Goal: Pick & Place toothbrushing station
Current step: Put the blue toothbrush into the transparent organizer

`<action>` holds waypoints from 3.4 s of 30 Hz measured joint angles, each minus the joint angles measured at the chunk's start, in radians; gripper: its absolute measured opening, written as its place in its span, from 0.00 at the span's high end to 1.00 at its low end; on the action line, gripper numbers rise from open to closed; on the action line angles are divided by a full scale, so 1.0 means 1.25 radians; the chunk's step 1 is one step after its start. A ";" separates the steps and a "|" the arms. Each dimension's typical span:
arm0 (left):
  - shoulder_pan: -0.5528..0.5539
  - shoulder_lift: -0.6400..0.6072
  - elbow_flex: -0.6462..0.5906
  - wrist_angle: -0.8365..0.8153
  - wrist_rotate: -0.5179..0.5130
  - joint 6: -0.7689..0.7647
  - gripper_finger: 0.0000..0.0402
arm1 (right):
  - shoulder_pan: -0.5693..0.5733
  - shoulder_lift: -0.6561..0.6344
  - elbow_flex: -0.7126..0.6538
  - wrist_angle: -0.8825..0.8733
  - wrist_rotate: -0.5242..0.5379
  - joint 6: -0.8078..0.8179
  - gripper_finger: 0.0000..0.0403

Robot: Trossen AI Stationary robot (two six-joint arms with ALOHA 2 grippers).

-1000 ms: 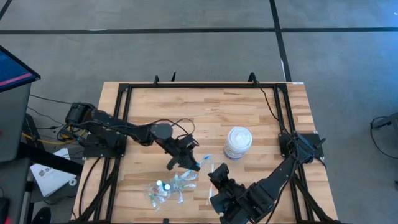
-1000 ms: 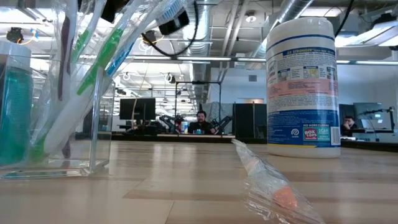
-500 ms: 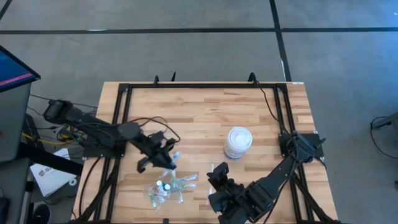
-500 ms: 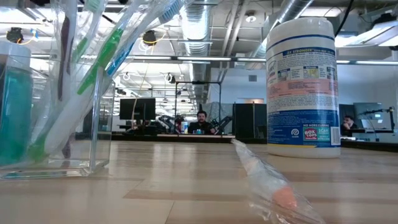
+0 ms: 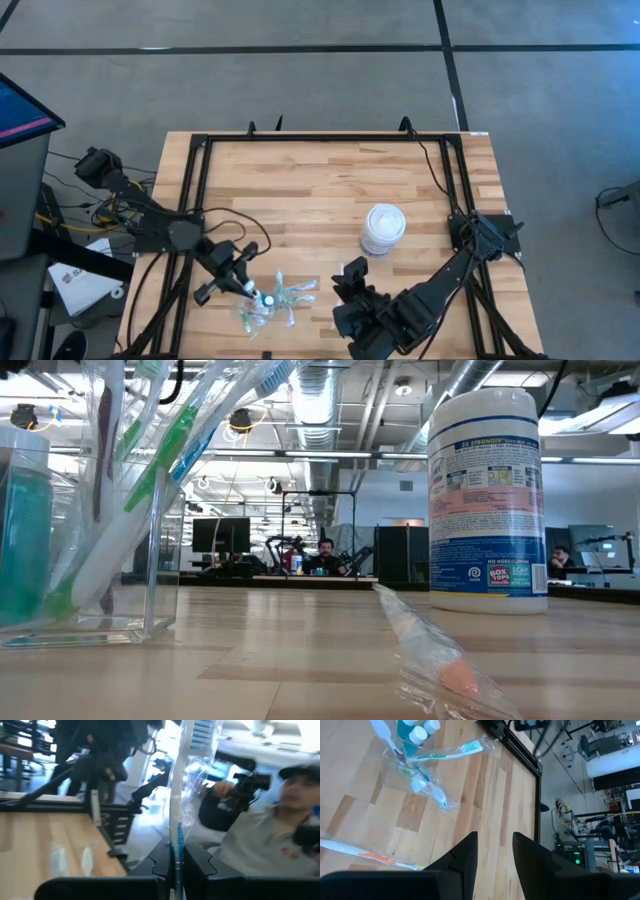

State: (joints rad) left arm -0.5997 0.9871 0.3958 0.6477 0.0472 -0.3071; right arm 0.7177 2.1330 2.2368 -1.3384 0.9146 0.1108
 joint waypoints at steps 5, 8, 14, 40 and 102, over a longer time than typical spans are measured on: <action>-0.082 0.000 -0.024 0.005 -0.104 0.048 0.96 | -0.002 0.000 0.000 0.002 0.000 0.002 0.72; -0.133 0.000 -0.041 0.016 -0.167 0.073 0.96 | -0.005 0.000 0.000 0.004 0.000 0.031 0.72; -0.218 0.001 -0.097 0.083 -0.296 0.096 0.96 | -0.007 0.000 0.000 0.006 0.001 0.041 0.72; -0.280 0.283 -0.176 0.389 -0.402 0.114 0.96 | -0.021 0.000 0.000 0.027 0.000 0.053 0.72; -0.347 0.433 -0.198 0.458 -0.558 0.030 0.94 | -0.020 0.000 0.000 0.032 -0.001 0.053 0.72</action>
State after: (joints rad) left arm -1.0332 1.5281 0.1478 1.2201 -0.6501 -0.2697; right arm 0.6926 2.1330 2.2368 -1.2984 0.9134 0.1772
